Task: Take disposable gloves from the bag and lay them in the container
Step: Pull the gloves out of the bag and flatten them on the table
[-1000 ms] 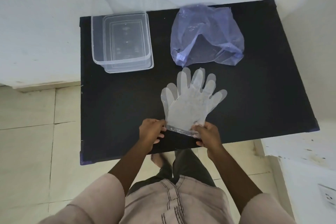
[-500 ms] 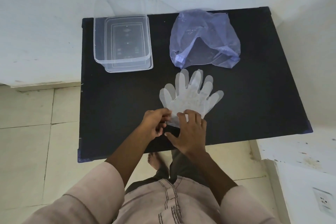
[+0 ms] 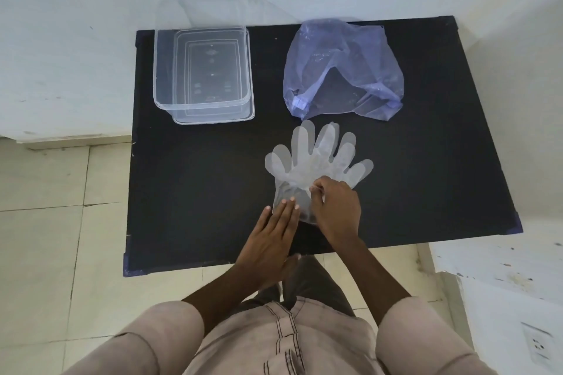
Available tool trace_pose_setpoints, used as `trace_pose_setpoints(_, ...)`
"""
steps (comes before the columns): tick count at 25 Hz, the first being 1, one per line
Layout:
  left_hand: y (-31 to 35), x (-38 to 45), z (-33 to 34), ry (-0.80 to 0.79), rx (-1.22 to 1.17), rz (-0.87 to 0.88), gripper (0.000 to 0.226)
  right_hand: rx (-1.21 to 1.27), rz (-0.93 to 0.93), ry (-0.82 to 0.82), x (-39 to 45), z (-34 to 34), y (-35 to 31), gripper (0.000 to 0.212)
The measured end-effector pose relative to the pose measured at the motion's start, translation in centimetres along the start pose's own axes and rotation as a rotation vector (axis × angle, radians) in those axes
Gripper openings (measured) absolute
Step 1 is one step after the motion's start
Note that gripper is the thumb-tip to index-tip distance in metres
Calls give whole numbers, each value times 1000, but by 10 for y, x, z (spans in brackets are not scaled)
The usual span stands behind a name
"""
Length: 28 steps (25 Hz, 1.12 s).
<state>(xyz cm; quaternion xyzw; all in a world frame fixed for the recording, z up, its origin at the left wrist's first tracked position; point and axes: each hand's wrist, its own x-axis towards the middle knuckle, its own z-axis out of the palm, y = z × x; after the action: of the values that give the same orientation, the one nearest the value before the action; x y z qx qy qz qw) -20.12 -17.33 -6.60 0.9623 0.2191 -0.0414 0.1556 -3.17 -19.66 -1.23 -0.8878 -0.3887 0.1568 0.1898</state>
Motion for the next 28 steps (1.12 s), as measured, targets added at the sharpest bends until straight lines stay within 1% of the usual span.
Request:
trace_pose_setpoints(2,-1,7,7,-41,-7,-17,85,-4,-9,-11,4,-3,2,25)
trace_pose_setpoints(7,-6,27,12,-159,-32,-50,87,-26,-22,-44,8,-7,5,27)
trace_pose_setpoints(10,-8,28,15,-164,-33,-53,88,-15,-24,-41,12,-13,8,27)
trace_pose_setpoints(13,-8,27,14,-170,-32,-51,87,2,-59,-26,20,-26,7,21)
trace_pose_setpoints(15,-8,28,12,-170,-24,-57,87,7,-96,-38,32,-41,6,16)
trace_pose_setpoints(18,-8,28,10,-173,-33,-53,88,-2,-137,-100,61,-73,6,9)
trace_pose_setpoints(21,-7,28,8,-193,-18,-49,88,-20,-159,-121,93,-105,5,14)
trace_pose_setpoints(26,-7,29,8,-209,3,-45,90,-71,-220,-67,131,-161,-7,13)
trace_pose_setpoints(28,-6,30,5,-241,4,-47,91,-122,-238,-46,140,-178,-11,17)
